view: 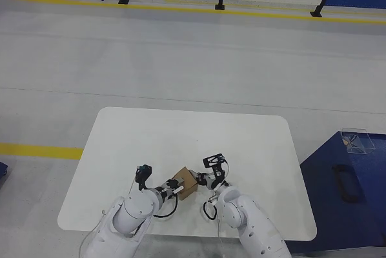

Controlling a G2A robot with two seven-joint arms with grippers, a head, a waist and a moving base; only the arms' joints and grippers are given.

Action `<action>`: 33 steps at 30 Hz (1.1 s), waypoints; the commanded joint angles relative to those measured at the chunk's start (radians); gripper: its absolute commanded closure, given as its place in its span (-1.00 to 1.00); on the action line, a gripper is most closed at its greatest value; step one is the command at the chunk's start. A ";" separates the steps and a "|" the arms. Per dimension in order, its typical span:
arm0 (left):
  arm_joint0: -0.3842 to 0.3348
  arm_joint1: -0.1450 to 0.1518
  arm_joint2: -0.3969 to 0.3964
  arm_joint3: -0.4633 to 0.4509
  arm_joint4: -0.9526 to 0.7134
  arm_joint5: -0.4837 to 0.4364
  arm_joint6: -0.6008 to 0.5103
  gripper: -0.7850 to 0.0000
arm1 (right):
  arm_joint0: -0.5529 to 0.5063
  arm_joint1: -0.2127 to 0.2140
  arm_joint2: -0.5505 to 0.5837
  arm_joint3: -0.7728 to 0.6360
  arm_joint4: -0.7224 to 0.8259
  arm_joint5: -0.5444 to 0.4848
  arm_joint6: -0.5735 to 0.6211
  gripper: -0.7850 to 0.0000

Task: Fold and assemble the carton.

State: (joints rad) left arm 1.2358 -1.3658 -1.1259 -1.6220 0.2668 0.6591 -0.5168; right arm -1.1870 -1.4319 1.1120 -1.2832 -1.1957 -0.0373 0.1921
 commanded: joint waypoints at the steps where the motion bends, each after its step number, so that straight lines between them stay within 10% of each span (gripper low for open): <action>1: -0.001 0.001 0.001 0.001 -0.001 0.000 -0.001 0.05 | 0.000 0.000 0.000 0.000 0.001 0.000 0.001 -1.00; 33: 0.005 0.013 -0.006 -0.003 -0.006 -0.010 -0.004 0.02 | -0.034 0.004 0.000 -0.056 -0.009 -0.006 -0.012 -1.00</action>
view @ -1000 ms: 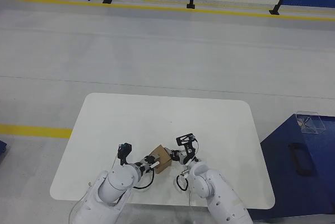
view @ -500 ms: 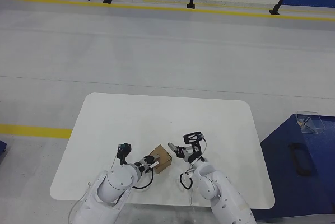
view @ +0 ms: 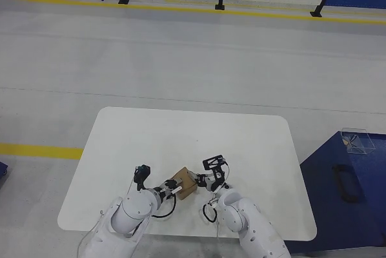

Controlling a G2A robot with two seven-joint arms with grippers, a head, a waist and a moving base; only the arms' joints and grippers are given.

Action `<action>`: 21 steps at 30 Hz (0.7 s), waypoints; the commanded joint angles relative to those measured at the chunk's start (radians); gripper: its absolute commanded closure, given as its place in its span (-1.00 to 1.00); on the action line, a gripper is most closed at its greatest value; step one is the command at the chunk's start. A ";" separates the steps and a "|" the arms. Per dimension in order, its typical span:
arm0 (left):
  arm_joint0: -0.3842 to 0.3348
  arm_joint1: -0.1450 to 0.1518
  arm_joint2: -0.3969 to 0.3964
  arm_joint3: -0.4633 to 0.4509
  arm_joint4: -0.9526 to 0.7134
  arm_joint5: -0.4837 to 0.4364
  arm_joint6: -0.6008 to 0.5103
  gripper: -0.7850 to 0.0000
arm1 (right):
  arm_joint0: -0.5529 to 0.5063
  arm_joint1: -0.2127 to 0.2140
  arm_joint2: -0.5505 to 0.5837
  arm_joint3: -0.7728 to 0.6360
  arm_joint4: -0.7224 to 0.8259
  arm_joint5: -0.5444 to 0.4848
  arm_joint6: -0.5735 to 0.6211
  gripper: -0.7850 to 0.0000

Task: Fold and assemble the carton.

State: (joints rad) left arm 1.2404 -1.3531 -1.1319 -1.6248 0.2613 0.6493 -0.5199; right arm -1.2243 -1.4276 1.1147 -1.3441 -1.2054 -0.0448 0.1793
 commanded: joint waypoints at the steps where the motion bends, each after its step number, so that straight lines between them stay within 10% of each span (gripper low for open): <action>1: 0.001 0.001 0.000 -0.001 -0.002 -0.001 -0.001 0.02 | 0.005 -0.002 -0.005 0.008 0.000 0.004 0.002 -1.00; 11: 0.004 0.005 -0.003 -0.003 -0.002 -0.006 -0.003 -0.07 | 0.032 -0.009 -0.019 0.039 0.013 0.037 0.046 -1.00; 16: 0.021 0.010 -0.027 -0.038 0.000 -0.010 0.015 -0.94 | 0.038 -0.011 -0.021 0.038 0.021 0.043 0.049 -1.00; 21: 0.077 0.022 -0.073 -0.141 0.036 -0.043 0.057 -1.00 | 0.022 -0.006 0.009 0.003 0.032 0.043 0.017 -1.00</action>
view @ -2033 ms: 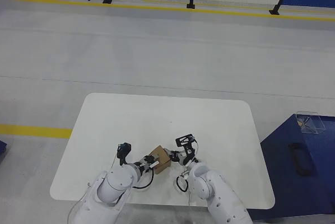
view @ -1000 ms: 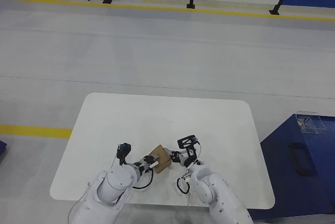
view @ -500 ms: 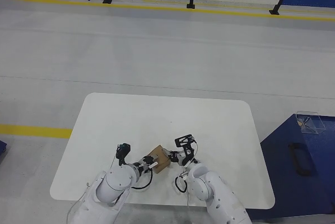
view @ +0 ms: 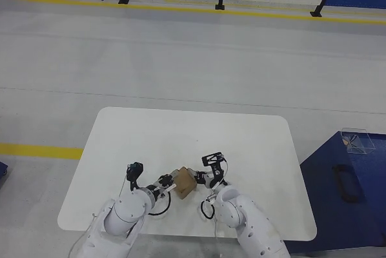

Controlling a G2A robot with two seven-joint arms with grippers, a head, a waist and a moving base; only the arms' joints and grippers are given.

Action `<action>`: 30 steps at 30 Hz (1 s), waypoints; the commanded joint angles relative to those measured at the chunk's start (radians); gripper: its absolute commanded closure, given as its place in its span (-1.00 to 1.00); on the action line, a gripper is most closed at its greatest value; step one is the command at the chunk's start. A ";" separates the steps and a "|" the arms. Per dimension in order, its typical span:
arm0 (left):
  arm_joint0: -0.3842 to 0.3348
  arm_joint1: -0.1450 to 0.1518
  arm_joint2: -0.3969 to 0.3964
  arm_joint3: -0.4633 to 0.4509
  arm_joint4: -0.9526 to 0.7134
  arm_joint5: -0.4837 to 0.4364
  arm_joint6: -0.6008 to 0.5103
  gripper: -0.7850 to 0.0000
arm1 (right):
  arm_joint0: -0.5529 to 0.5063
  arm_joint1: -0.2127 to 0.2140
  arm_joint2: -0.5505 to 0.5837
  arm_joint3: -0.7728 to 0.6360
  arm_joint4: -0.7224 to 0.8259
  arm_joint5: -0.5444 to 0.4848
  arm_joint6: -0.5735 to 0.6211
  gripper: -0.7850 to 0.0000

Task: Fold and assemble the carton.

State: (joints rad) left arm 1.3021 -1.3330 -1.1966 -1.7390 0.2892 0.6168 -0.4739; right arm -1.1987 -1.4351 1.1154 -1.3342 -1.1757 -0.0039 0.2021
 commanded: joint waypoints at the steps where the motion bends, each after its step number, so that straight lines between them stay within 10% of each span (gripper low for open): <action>1: 0.040 0.006 -0.019 -0.067 0.026 -0.034 0.028 -1.00 | -0.010 0.004 0.024 -0.019 0.008 0.006 -0.012 -1.00; 7: 0.132 0.022 -0.027 -0.172 0.154 -0.210 0.111 -1.00 | -0.015 0.014 0.082 -0.035 0.025 0.003 0.016 -1.00; 19: 0.136 0.027 -0.020 -0.166 0.281 -0.262 0.180 -1.00 | 0.104 0.015 0.033 0.131 -0.007 -0.151 0.161 -1.00; 30: 0.163 0.074 -0.062 -0.079 0.746 -0.738 0.267 -1.00 | 0.207 -0.006 -0.046 0.265 0.008 -0.260 0.096 -1.00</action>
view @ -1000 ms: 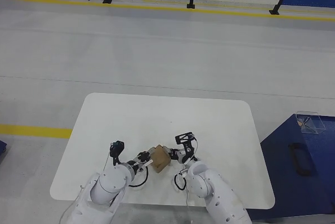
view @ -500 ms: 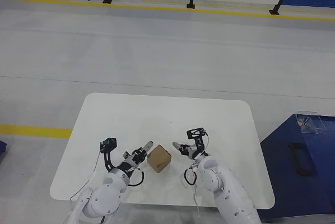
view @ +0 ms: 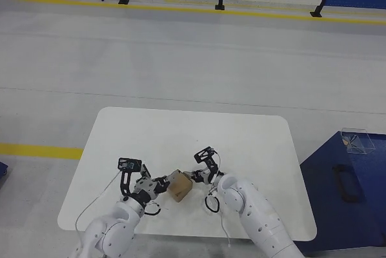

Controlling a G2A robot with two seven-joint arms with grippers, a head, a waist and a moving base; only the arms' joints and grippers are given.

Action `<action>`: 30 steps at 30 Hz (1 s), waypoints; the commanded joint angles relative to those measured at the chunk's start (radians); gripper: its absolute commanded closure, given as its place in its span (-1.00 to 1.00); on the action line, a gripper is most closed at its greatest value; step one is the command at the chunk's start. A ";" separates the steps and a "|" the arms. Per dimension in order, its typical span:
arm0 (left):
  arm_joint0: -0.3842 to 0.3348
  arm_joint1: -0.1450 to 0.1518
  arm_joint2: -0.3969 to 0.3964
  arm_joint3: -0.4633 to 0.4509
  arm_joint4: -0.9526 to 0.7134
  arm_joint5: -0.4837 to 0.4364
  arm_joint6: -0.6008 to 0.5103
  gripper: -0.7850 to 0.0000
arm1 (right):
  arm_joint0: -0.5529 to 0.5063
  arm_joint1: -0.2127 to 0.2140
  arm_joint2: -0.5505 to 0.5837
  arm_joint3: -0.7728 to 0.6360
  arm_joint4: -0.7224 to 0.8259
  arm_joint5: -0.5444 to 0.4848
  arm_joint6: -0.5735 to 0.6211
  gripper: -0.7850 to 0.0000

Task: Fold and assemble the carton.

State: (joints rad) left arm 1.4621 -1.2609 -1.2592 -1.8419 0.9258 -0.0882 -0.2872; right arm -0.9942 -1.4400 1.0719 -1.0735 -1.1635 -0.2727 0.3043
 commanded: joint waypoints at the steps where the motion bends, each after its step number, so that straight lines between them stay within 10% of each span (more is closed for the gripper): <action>1: 0.001 0.004 0.010 0.050 0.164 -0.057 0.132 -1.00 | 0.002 -0.001 -0.002 0.004 -0.004 0.009 -0.006 -1.00; 15: 0.025 0.019 0.091 0.202 0.680 -0.076 0.336 -1.00 | 0.002 -0.001 -0.002 0.004 -0.004 0.009 -0.006 -1.00; 30: -0.064 0.000 0.169 0.302 0.639 -0.119 0.249 -0.78 | 0.000 -0.001 -0.002 0.004 -0.004 0.010 -0.008 -1.00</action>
State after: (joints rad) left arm 1.4057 -1.2585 -1.0984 -1.5542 1.5698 -0.2113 -0.0353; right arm -0.9922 -1.4408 1.0698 -1.0691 -1.1675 -0.2636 0.2978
